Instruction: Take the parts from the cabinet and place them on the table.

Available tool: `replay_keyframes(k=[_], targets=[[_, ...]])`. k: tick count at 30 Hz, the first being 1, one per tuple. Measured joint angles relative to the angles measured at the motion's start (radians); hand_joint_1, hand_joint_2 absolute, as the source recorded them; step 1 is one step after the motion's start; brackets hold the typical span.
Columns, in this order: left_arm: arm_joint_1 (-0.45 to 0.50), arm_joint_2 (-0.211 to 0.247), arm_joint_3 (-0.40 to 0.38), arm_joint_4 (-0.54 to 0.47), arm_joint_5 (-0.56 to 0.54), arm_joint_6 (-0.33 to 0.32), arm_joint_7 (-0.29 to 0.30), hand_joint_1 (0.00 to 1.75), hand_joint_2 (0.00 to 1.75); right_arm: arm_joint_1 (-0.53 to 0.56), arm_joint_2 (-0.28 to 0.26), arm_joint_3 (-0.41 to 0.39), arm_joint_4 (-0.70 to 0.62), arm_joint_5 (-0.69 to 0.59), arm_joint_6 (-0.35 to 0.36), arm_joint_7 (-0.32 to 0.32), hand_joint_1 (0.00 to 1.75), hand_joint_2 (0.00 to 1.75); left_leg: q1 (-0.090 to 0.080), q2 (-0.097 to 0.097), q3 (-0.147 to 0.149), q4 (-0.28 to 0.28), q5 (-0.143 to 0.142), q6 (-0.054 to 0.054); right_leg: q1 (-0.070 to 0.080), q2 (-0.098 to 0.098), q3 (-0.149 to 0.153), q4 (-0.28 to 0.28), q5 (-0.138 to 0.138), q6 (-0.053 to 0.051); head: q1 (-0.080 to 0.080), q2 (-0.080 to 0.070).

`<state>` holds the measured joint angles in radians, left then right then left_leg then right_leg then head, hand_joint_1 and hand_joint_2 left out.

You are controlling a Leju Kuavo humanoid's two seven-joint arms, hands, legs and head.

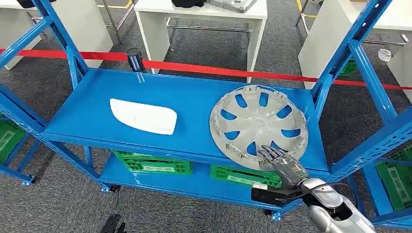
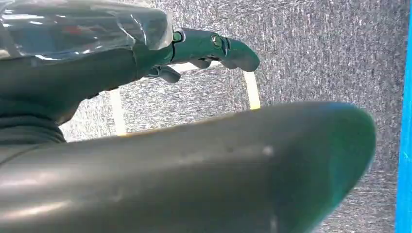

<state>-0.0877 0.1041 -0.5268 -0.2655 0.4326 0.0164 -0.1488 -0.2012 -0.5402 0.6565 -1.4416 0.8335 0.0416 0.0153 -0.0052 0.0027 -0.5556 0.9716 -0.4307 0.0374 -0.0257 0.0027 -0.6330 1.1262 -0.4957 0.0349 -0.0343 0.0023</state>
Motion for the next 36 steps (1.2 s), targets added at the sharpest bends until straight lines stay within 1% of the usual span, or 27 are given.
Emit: replay_keyframes(k=[1,2,3,4,5,7,8,10,11,12,13,14,16,17,18,20,22,23,24,26,27,28,29,31,32,34,36], targets=[[0.0,-0.001,0.0,0.0,0.0,0.0,-0.001,0.0,0.0,0.0,-0.003,0.0,0.0,-0.002,0.0,0.002,1.61,1.75,0.0,-0.002,-0.001,0.008,-0.004,-0.005,-0.003,-0.004,0.043,-0.083,0.029,0.005,0.0,0.0],[-0.001,0.0,0.0,0.0,0.0,0.0,-0.002,0.0,0.0,-0.001,-0.003,0.0,0.0,-0.006,-0.004,0.004,1.57,1.75,-0.006,-0.004,-0.005,0.018,-0.011,-0.014,0.002,-0.004,0.056,-0.112,0.029,-0.012,-0.001,0.0],[-0.002,0.001,0.0,0.0,-0.002,0.001,-0.003,0.0,0.0,0.001,-0.004,-0.001,-0.005,-0.011,-0.009,0.008,1.62,1.75,-0.007,-0.005,-0.007,0.022,-0.014,-0.018,0.001,-0.003,0.057,-0.118,0.034,-0.024,-0.001,0.0],[-0.002,0.001,0.0,0.0,-0.002,0.001,-0.005,0.0,0.0,0.002,-0.006,-0.002,-0.008,-0.013,-0.015,0.011,1.66,1.75,-0.007,-0.005,-0.006,0.02,-0.014,-0.02,0.004,-0.003,0.057,-0.118,0.033,-0.03,-0.002,0.0],[-0.001,0.0,0.0,-0.001,-0.003,0.001,-0.005,0.0,0.0,0.004,-0.008,-0.005,-0.01,-0.016,-0.022,0.015,1.59,1.75,-0.004,-0.005,-0.005,0.019,-0.013,-0.024,0.009,-0.003,0.057,-0.118,0.032,-0.037,-0.001,0.0],[-0.001,0.002,0.0,-0.002,-0.004,0.0,-0.007,0.0,0.0,0.01,-0.011,-0.014,-0.021,-0.017,-0.034,0.025,1.57,1.75,0.0,-0.006,-0.012,0.031,-0.022,-0.033,-0.004,-0.003,0.066,-0.124,0.039,-0.048,0.0,0.0],[-0.001,0.001,0.0,-0.002,-0.004,0.0,-0.008,0.0,0.0,0.015,-0.012,-0.019,-0.027,-0.016,-0.04,0.027,1.52,1.75,0.0,-0.005,-0.028,0.065,-0.053,-0.04,-0.004,-0.004,0.067,-0.123,0.039,-0.053,-0.004,0.0],[-0.001,0.003,0.0,-0.002,-0.004,-0.002,-0.011,0.0,0.0,0.028,-0.011,-0.026,-0.039,-0.011,-0.044,0.031,1.5,1.75,0.008,-0.005,-0.097,0.223,-0.136,-0.053,-0.005,-0.004,0.064,-0.123,0.041,-0.056,-0.005,0.0],[0.001,0.002,0.0,-0.002,-0.004,-0.005,-0.011,0.0,0.0,0.031,-0.011,-0.031,-0.042,-0.011,-0.046,0.031,1.47,1.75,0.011,-0.005,-0.134,0.303,-0.165,-0.057,-0.004,-0.004,0.063,-0.122,0.041,-0.056,-0.005,0.0],[0.003,0.002,0.0,-0.002,-0.003,-0.006,-0.013,0.0,0.0,0.035,-0.01,-0.034,-0.045,-0.009,-0.048,0.032,1.47,1.75,0.014,-0.004,-0.159,0.354,-0.175,-0.06,-0.004,-0.004,0.062,-0.122,0.041,-0.055,-0.005,0.0],[0.004,0.002,0.0,-0.002,-0.003,-0.008,-0.015,0.0,0.0,0.038,-0.01,-0.037,-0.047,-0.009,-0.049,0.033,1.54,1.75,0.017,-0.004,-0.157,0.347,-0.16,-0.06,-0.005,-0.004,0.063,-0.122,0.04,-0.055,-0.005,0.0],[0.004,0.002,0.0,-0.002,-0.003,-0.009,-0.018,0.0,0.0,0.041,-0.01,-0.042,-0.049,-0.009,-0.05,0.034,1.5,1.75,0.019,-0.004,-0.133,0.294,-0.125,-0.06,-0.005,-0.004,0.064,-0.122,0.04,-0.055,-0.005,0.0],[0.004,0.003,0.0,-0.002,-0.002,-0.009,-0.022,0.0,0.0,0.05,-0.008,-0.057,-0.06,-0.01,-0.057,0.034,1.57,1.75,0.021,-0.004,-0.037,0.097,-0.033,-0.057,-0.006,-0.003,0.066,-0.122,0.04,-0.054,-0.005,0.0],[0.003,0.003,0.0,-0.002,0.0,-0.009,-0.024,0.0,0.0,0.058,-0.007,-0.067,-0.067,-0.01,-0.061,0.034,1.59,1.75,0.02,-0.006,-0.003,0.026,-0.027,-0.054,-0.005,-0.003,0.065,-0.123,0.041,-0.053,-0.005,0.0],[0.003,0.003,0.0,-0.002,0.003,-0.009,-0.026,0.0,0.0,0.066,-0.006,-0.075,-0.072,-0.011,-0.065,0.034,1.54,1.75,0.013,-0.006,-0.003,0.023,-0.029,-0.048,0.003,-0.003,0.06,-0.122,0.042,-0.044,-0.004,0.0],[0.007,0.002,0.0,-0.002,0.007,-0.009,-0.027,0.0,0.0,0.078,-0.002,-0.088,-0.079,-0.011,-0.071,0.034,1.55,1.75,0.008,-0.006,-0.011,0.027,-0.029,-0.04,-0.001,-0.003,0.056,-0.123,0.045,-0.033,-0.004,0.0],[0.008,0.003,0.0,-0.002,0.01,-0.008,-0.029,0.0,0.0,0.085,0.0,-0.103,-0.086,-0.011,-0.074,0.034,1.55,1.75,0.008,-0.005,-0.002,0.013,-0.018,-0.02,0.0,-0.004,0.058,-0.127,0.051,-0.014,-0.004,0.0],[0.007,0.001,0.0,-0.002,0.014,-0.008,-0.031,0.0,0.0,0.085,0.003,-0.112,-0.086,-0.011,-0.076,0.031,1.55,1.75,0.012,-0.003,0.004,0.001,-0.01,-0.01,-0.002,-0.005,0.035,-0.094,0.032,-0.017,-0.001,0.0],[0.007,0.001,0.0,-0.002,0.016,-0.008,-0.032,0.0,0.0,0.084,0.004,-0.117,-0.086,-0.011,-0.078,0.029,1.54,1.75,0.012,-0.004,0.002,0.0,-0.006,-0.003,-0.002,-0.005,0.009,-0.038,-0.001,-0.027,0.001,0.0],[0.009,-0.001,0.0,-0.002,0.019,-0.008,-0.034,0.0,0.0,0.086,0.007,-0.125,-0.086,-0.008,-0.085,0.027,1.52,1.75,0.005,-0.004,-0.003,0.0,-0.006,-0.001,0.0,-0.005,-0.072,0.132,-0.072,-0.038,0.003,0.0],[0.01,-0.001,0.0,-0.002,0.021,-0.008,-0.035,0.0,0.0,0.088,0.011,-0.13,-0.086,-0.008,-0.087,0.026,1.54,1.75,0.002,-0.004,-0.005,0.002,-0.005,0.0,0.0,-0.005,-0.099,0.188,-0.087,-0.037,0.003,0.0],[0.011,-0.001,0.001,-0.002,0.024,-0.008,-0.035,0.0,0.0,0.09,0.014,-0.135,-0.086,-0.006,-0.09,0.024,1.57,1.75,0.0,-0.005,-0.006,0.003,-0.005,0.0,0.001,-0.005,-0.102,0.194,-0.083,-0.032,0.003,0.0],[0.012,-0.001,0.001,-0.002,0.027,-0.008,-0.037,0.0,0.0,0.09,0.016,-0.139,-0.086,-0.005,-0.094,0.024,1.52,1.75,-0.001,-0.005,-0.006,0.005,-0.005,0.0,0.001,-0.005,-0.081,0.155,-0.063,-0.025,0.003,0.0],[0.012,-0.004,0.001,-0.002,0.028,-0.008,-0.038,0.0,0.0,0.09,0.022,-0.151,-0.091,-0.003,-0.11,0.02,1.57,1.75,-0.002,-0.007,-0.006,0.013,-0.01,-0.003,0.001,-0.005,0.016,-0.036,0.013,-0.012,0.003,0.0],[0.012,-0.005,0.001,-0.002,0.029,-0.008,-0.04,0.0,0.0,0.09,0.026,-0.16,-0.097,-0.001,-0.125,0.02,1.55,1.75,-0.003,-0.007,-0.008,0.02,-0.014,-0.009,0.001,-0.007,0.053,-0.116,0.027,-0.016,0.003,0.0],[0.012,-0.005,0.001,-0.002,0.029,-0.007,-0.041,0.0,0.0,0.09,0.035,-0.177,-0.112,0.003,-0.158,0.014,1.59,1.75,-0.011,-0.007,-0.016,0.026,-0.018,-0.016,0.007,-0.005,0.057,-0.114,0.032,-0.033,0.001,0.0],[0.014,-0.008,0.001,-0.002,0.029,-0.007,-0.042,0.0,0.0,0.089,0.051,-0.193,-0.129,0.009,-0.187,0.011,1.59,1.75,-0.007,-0.006,-0.015,0.025,-0.015,-0.022,0.011,-0.003,0.054,-0.114,0.034,-0.04,0.002,0.0]])
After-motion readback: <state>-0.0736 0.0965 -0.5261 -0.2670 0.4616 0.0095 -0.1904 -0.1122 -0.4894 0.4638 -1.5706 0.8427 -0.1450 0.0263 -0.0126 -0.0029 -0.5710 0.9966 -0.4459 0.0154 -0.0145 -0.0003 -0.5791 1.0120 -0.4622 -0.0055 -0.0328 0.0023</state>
